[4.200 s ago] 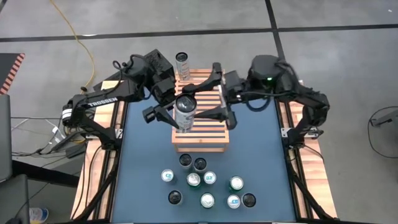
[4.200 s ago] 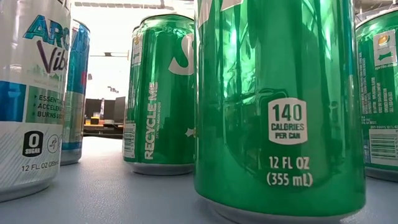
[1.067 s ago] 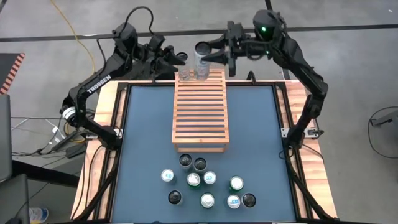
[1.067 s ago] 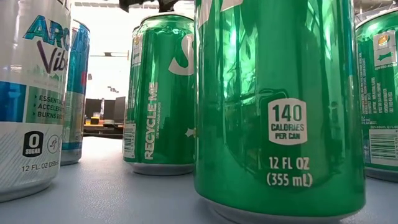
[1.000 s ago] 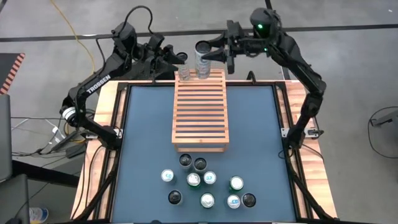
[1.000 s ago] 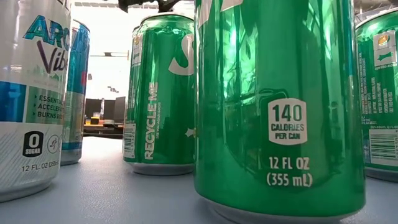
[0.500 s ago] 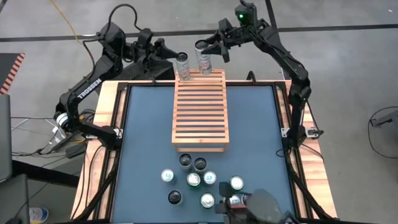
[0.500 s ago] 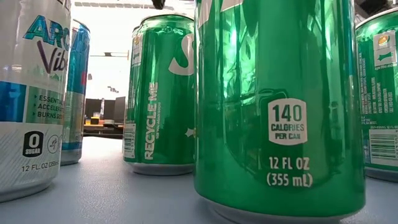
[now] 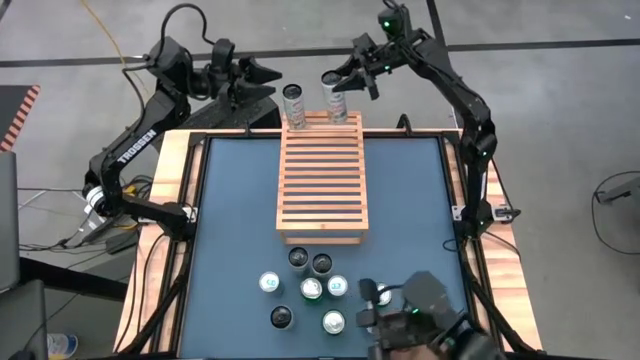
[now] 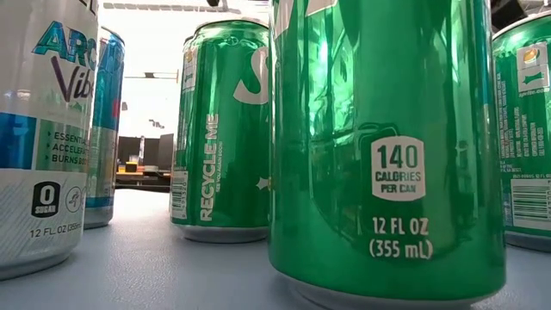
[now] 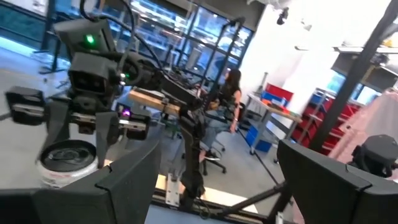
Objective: Place canned beverage on shelf
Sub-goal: Put the white yellow soda can on the shelf aligned with the other white yellow soda can
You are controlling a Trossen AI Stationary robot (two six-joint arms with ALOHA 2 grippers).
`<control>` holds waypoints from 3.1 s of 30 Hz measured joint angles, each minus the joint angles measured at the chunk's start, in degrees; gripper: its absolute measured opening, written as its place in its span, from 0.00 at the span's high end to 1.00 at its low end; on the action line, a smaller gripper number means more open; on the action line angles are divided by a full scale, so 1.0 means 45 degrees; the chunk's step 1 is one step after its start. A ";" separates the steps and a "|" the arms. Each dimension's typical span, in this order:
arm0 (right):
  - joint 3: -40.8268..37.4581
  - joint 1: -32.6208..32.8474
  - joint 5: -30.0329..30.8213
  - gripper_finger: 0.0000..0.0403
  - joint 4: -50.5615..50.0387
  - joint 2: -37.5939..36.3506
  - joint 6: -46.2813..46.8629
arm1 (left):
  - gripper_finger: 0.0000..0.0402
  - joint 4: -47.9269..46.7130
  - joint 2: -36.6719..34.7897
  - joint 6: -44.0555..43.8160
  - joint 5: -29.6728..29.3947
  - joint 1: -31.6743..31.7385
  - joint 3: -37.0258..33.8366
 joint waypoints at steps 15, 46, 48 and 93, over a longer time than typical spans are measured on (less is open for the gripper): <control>-0.2041 -0.0652 -0.1216 0.70 0.1657 -0.0146 0.0626 | 0.23 0.0019 0.0003 0.0528 -0.1992 0.0000 0.0000; -1.2813 0.0946 0.5359 0.70 1.5060 -0.5262 0.6100 | 0.24 0.0050 -0.0089 0.1400 -0.1964 0.0534 -0.0005; -1.2430 0.0932 0.4925 0.70 1.5028 -0.4741 0.6137 | 0.24 0.0007 -0.0089 0.1444 -0.1910 0.0534 -0.0005; -1.0841 0.1266 0.5459 0.70 1.1900 -0.3755 0.2739 | 0.24 0.0012 -0.0084 0.1682 -0.2140 0.0534 -0.0005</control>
